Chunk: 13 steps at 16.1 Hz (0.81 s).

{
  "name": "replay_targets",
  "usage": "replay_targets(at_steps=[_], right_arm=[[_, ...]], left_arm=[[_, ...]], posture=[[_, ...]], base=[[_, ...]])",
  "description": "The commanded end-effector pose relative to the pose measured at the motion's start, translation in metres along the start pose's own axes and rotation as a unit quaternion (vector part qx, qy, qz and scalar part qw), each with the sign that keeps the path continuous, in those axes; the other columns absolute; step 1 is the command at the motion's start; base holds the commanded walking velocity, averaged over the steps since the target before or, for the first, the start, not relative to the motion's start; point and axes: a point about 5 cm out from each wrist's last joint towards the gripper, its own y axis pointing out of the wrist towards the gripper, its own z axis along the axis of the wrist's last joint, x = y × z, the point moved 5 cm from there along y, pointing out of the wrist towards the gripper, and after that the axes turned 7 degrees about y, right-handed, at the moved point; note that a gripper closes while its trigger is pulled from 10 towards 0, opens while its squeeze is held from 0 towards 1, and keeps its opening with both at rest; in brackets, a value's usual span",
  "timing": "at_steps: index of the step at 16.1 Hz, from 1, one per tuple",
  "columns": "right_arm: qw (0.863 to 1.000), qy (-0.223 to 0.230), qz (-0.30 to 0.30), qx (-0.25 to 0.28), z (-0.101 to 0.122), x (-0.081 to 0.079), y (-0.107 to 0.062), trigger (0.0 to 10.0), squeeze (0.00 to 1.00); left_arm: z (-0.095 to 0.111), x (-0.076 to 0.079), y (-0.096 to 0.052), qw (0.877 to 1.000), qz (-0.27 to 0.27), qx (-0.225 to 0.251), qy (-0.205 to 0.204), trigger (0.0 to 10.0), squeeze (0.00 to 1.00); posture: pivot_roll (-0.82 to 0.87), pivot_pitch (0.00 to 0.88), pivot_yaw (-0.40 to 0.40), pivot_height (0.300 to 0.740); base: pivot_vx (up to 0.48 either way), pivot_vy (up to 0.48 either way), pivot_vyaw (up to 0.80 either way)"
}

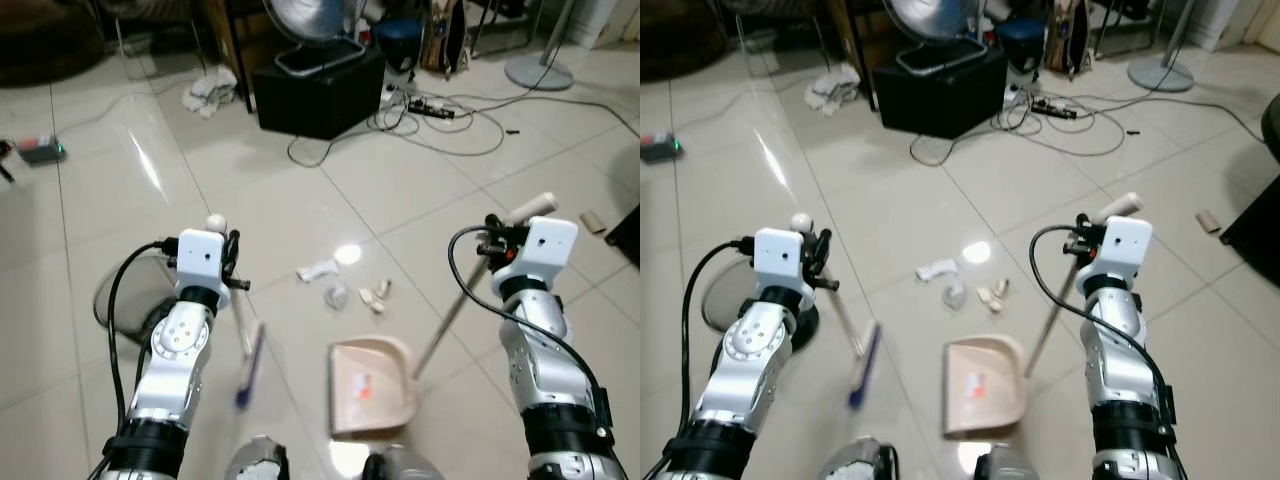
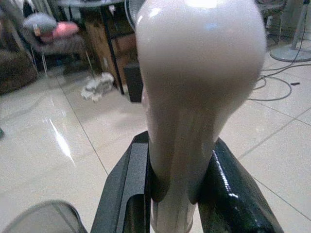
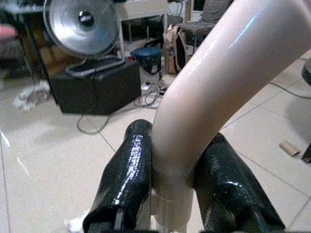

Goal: Sweep floor

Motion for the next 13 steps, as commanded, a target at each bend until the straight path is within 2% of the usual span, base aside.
replay_targets(at_steps=[1, 3, 5, 7, 10, 13], right_arm=[[1.000, -0.005, 0.017, 0.004, 0.001, -0.010, -0.002, 10.0, 0.00], [1.000, -0.008, 0.016, -0.001, -0.003, -0.010, -0.002, 10.0, 0.00], [1.000, -0.007, 0.019, -0.003, -0.005, -0.013, -0.003, 10.0, 0.00], [1.000, 0.001, 0.021, 0.002, -0.004, -0.016, -0.004, 10.0, 0.00], [0.999, 0.030, 0.019, -0.005, -0.006, -0.017, -0.003, 10.0, 0.00], [0.999, 0.039, 0.001, 0.002, -0.003, -0.008, -0.002, 10.0, 0.00]], left_arm=[[0.004, -0.008, 0.000, 1.000, 0.013, 0.012, 0.010, 10.0, 0.00], [0.003, -0.008, -0.001, 1.000, 0.018, 0.010, 0.006, 10.0, 0.00], [0.004, -0.005, 0.000, 1.000, 0.023, 0.007, -0.016, 10.0, 0.00], [0.017, -0.007, 0.000, 0.999, 0.022, 0.039, -0.023, 10.0, 0.00], [0.023, -0.008, 0.001, 0.998, 0.011, 0.057, -0.024, 10.0, 0.00], [0.026, -0.010, 0.000, 0.997, 0.009, 0.067, -0.024, 10.0, 0.00]], posture=[[-0.04, 0.167, 0.028, 0.740], [-0.04, 0.164, 0.025, 0.740], [-0.04, 0.163, 0.024, 0.740], [-0.04, 0.161, 0.021, 0.740], [-0.03, 0.161, 0.021, 0.740], [-0.03, 0.161, 0.021, 0.740]], base=[[0.000, -0.247, 0.00], [0.000, -0.247, 0.00], [0.000, 0.000, 0.00], [0.000, 0.000, 0.00], [0.080, 0.000, 0.00], [0.329, 0.000, -0.68]])
